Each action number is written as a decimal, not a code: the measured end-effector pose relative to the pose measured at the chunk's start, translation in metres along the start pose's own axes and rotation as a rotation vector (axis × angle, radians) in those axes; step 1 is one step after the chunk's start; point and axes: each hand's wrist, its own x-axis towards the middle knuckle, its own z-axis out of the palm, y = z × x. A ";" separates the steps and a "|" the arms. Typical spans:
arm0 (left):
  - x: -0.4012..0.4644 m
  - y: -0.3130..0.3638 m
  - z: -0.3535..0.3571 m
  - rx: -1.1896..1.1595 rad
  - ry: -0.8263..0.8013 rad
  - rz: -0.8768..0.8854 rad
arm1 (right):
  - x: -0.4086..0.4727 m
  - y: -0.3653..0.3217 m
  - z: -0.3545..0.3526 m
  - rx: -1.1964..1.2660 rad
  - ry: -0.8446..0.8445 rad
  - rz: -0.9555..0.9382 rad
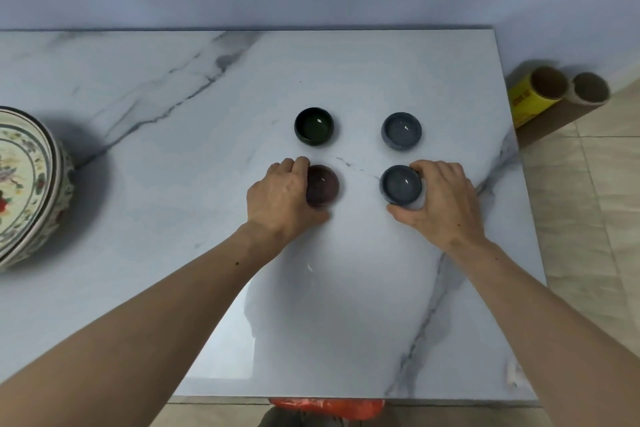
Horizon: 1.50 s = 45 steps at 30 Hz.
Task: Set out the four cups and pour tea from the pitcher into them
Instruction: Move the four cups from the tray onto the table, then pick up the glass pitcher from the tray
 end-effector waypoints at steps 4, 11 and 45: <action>-0.004 0.000 -0.007 0.035 -0.023 -0.037 | -0.002 -0.003 -0.009 -0.101 -0.065 -0.002; -0.028 -0.012 -0.057 0.157 0.016 -0.010 | -0.003 -0.050 -0.054 -0.163 -0.027 -0.171; -0.166 -0.417 -0.246 0.199 0.068 -0.288 | -0.032 -0.511 0.044 -0.082 -0.150 -0.531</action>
